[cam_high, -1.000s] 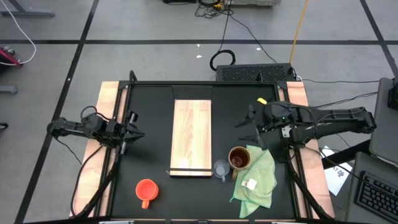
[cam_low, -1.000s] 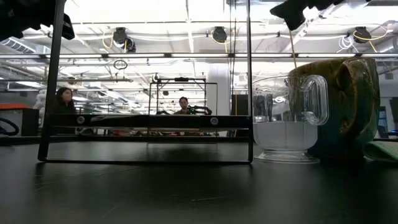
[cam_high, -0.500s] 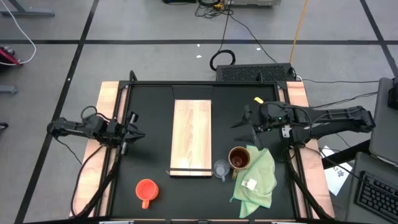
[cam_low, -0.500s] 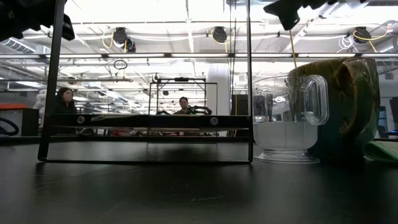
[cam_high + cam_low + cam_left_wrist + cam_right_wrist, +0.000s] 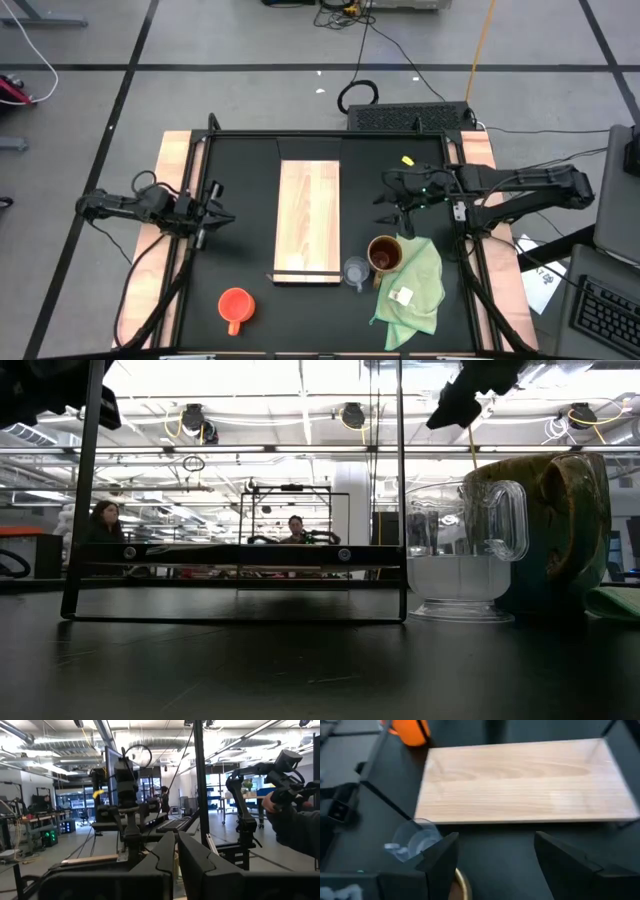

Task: Stack small to large cups/mugs on shelf
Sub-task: Put the green mug on the shelf

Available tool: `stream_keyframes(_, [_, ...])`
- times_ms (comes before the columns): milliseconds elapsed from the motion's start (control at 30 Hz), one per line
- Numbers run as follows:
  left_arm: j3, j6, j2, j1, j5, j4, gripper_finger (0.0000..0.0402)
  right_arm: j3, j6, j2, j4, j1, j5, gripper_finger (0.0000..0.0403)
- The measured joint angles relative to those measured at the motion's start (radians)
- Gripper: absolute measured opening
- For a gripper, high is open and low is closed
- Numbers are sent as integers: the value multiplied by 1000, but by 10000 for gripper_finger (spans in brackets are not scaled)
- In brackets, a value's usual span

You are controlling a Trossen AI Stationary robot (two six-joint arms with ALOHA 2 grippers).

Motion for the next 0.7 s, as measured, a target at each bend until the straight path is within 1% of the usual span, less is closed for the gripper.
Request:
stream_keyframes(67, [0,-6,0,0,0,-16,26,24,0,5,-43,0,19,252])
stream_keyframes(200, [0,19,0,0,0,-14,26,45,0,4,-154,0,21,252])
stream_keyframes(400, [0,1,0,0,0,19,26,46,28,-10,-284,0,21,252])
stream_keyframes(533, [0,-17,0,0,0,-29,26,46,83,-11,-332,0,21,252])
stream_keyframes(700, [0,-15,0,0,0,-23,26,46,98,-11,-375,0,21,251])
